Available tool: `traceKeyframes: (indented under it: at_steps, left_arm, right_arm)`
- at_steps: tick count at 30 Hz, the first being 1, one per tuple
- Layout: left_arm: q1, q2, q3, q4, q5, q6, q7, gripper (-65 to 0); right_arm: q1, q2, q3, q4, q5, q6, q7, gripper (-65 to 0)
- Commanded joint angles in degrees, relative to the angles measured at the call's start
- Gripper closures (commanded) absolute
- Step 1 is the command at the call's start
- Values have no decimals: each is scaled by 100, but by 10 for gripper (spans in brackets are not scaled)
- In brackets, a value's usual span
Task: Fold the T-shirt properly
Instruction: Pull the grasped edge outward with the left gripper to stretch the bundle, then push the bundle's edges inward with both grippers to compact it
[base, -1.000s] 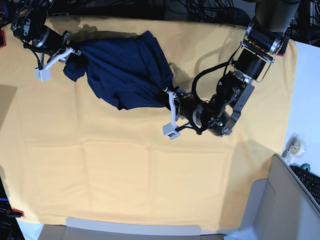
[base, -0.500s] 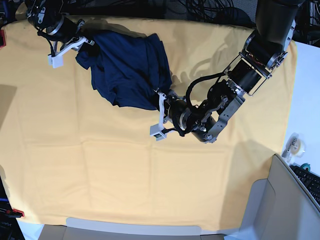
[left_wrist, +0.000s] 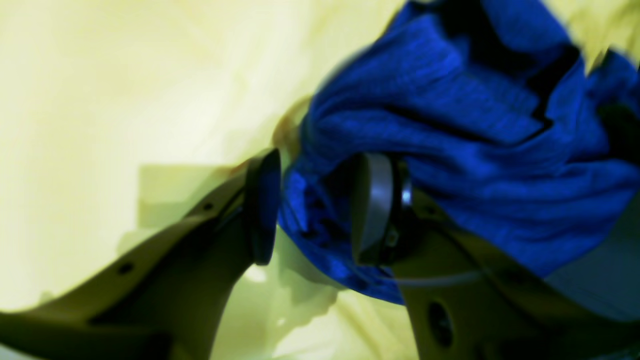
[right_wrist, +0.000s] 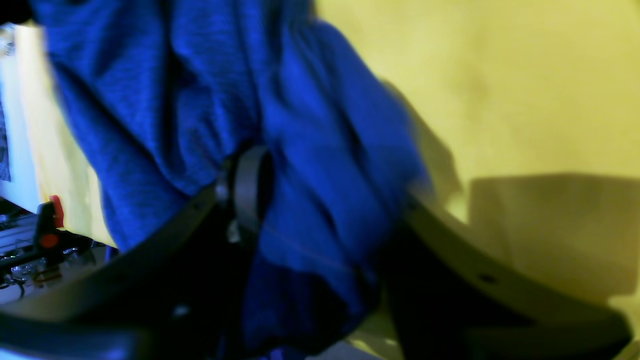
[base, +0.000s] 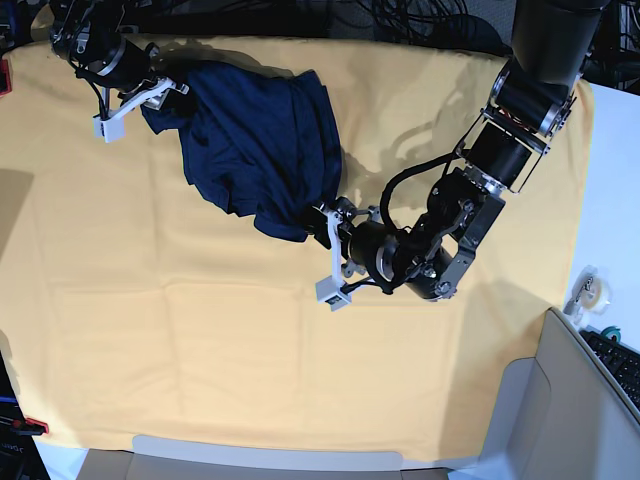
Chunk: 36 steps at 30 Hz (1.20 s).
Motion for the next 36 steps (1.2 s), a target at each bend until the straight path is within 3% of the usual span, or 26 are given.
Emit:
traceKeyframes:
  at_steps: [1,9,17,20,24,27,29,32,36]
  left_arm:
    - [-149,-27,-241,129,-71,-8,82,-230]
    - [264,-62,-1428,507,-71,-8,390,-230]
    - [1082,-511,-1956,1430,-71,-8,416,-230]
    - [1530,-546,-2219,1799,-71,-8,416,-230]
    - [2163,-546,-2474,2379,-71,-8,416,-226]
    - [2558,-511,-2545,2872,-62,-8,364,-157]
    - [2726,-423,-2606,3004,-62,-8,258,-79]
    - [2778,-71,-2641,2968,-53,-8,65,0]
    - [2629,439,-2633,2423,-53,-8,-41,0]
  right_arm:
    - [-59,92,25,60,-105,-29,-60,-262]
    - [12,373,324,69,-105,-29,-34,-262]
    - [592,514,1221,78,-105,-29,-60,-262]
    - [812,751,1256,166,-105,-29,-60,-262]
    - [979,769,1221,500,-52,-29,-60,-261]
    - [970,743,834,808,238,-2,-69,-252]
    - [856,795,403,904,519,15,-69,-186]
    - [671,919,-1,913,607,15,-69,-2]
    - [478,1340,-502,913,624,15,-69,0]
